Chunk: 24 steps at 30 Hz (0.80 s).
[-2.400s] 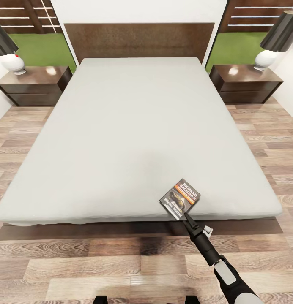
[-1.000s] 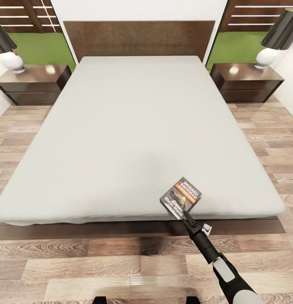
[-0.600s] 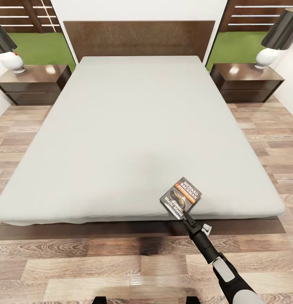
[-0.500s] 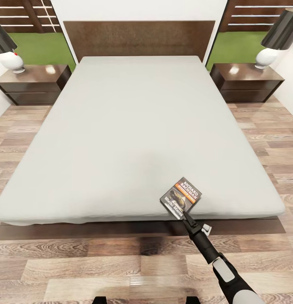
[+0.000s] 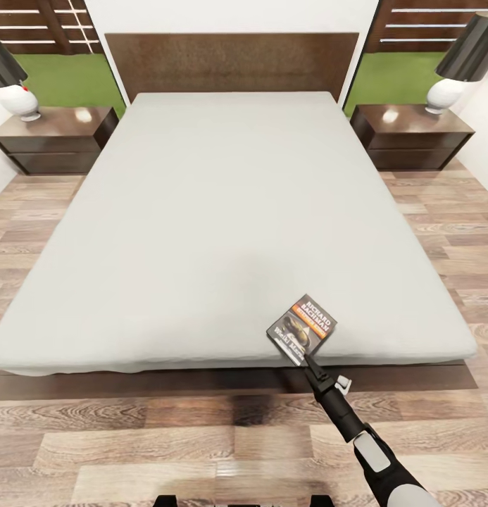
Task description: In the bedroom, move the book from the bed onto either nightstand, and place the two sandals side by side next to the bed.
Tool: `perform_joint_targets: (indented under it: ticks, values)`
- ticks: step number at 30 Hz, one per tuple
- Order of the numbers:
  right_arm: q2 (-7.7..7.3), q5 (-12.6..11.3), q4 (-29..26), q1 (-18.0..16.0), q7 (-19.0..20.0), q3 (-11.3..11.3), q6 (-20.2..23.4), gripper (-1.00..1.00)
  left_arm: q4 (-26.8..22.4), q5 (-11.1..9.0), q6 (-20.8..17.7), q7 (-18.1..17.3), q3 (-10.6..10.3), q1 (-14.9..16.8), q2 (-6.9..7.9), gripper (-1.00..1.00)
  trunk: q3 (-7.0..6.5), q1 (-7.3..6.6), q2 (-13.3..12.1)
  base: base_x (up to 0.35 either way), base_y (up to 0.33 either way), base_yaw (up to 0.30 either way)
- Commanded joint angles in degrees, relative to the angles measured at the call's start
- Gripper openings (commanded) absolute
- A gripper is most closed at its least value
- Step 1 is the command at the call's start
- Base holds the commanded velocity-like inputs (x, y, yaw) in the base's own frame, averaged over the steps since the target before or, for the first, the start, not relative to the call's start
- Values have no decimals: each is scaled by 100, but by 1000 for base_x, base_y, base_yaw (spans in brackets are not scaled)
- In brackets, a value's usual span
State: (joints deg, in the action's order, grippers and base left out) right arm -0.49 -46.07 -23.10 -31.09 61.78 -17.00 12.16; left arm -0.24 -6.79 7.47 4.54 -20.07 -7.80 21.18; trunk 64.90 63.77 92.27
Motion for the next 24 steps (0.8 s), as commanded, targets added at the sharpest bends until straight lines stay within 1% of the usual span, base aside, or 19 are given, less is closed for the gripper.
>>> perform_joint_targets:
  ticks: [1, 2, 24]
  values:
    - [0, -32, 3, -2, 19, -9, 60, 100, -2, -59, 17, 12, -50, -3, 0, 100, 20, 23, 43, 0, 0, 0]
    - [1, -30, 6, -2, 19, -8, 60, 100, -2, -59, 17, 12, -50, -3, 0, 100, 38, 45, 83, 0, 0, 0]
    - [14, -25, 23, -2, 13, 11, 59, 100, -2, -59, 9, 12, -50, -3, 0, 100, 38, 45, 83, 0, 0, 0]
